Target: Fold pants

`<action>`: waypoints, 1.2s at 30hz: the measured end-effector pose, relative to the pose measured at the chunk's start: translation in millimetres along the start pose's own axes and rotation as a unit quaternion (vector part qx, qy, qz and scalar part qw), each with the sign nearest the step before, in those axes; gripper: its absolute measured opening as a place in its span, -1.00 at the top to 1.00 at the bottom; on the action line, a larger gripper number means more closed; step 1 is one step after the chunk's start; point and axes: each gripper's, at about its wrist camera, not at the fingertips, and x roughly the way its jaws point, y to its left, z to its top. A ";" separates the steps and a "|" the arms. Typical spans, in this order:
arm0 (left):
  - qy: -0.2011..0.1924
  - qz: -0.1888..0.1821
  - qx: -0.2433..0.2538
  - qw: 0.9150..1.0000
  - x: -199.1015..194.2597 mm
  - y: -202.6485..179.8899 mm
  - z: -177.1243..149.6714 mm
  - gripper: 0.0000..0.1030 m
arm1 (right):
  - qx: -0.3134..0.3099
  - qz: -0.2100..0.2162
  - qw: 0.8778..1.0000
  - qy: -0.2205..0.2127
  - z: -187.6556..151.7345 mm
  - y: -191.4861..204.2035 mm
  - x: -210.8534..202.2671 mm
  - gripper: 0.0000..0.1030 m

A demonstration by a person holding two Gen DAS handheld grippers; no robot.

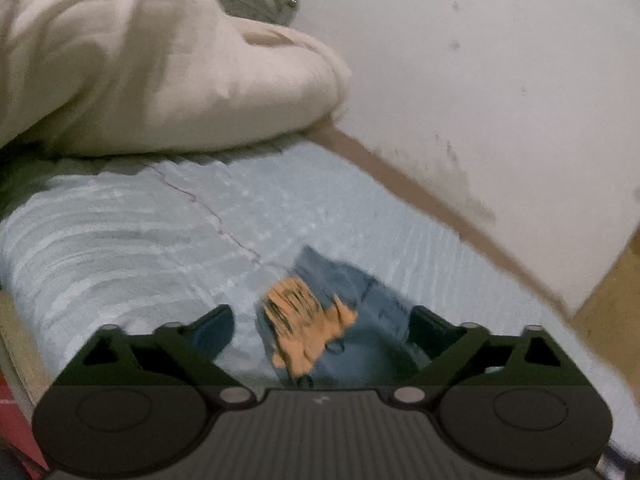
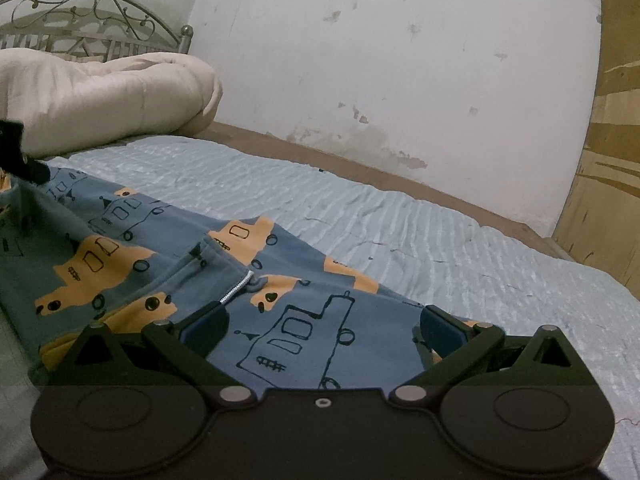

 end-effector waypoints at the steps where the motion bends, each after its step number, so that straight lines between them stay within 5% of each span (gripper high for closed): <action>1: -0.003 -0.003 -0.013 1.000 -1.2 3.9 1.5 -0.72 | 0.000 -0.001 1.000 0.000 -0.5 1.1 -0.3 -0.99; 7: -0.009 -0.008 -0.048 0.999 -1.7 16.0 5.1 -0.38 | -0.002 -0.003 1.000 -0.001 -0.1 2.5 -0.2 -0.99; 9: -0.017 -0.015 -0.057 0.998 -3.8 18.9 5.3 -0.09 | -0.002 -0.003 1.000 -0.001 -0.2 2.4 -0.3 -0.99; 13: -0.023 -0.019 -0.050 0.998 -2.9 16.8 5.0 -0.08 | -0.002 -0.004 1.000 -0.002 -0.6 2.7 -0.7 -0.99; 18: 0.027 -0.005 -0.029 0.999 11.1 14.7 6.8 -0.24 | -0.002 -0.003 1.000 -0.002 -0.6 2.6 -0.8 -0.99; 22: 0.049 0.003 0.002 0.999 14.5 7.7 5.8 -0.19 | -0.002 -0.004 1.000 -0.002 -0.7 2.7 -0.9 -0.99; 36: -0.007 0.002 -0.006 1.000 2.4 6.8 -2.4 0.62 | -0.018 -0.023 0.999 -0.019 -2.8 7.1 -2.8 -0.99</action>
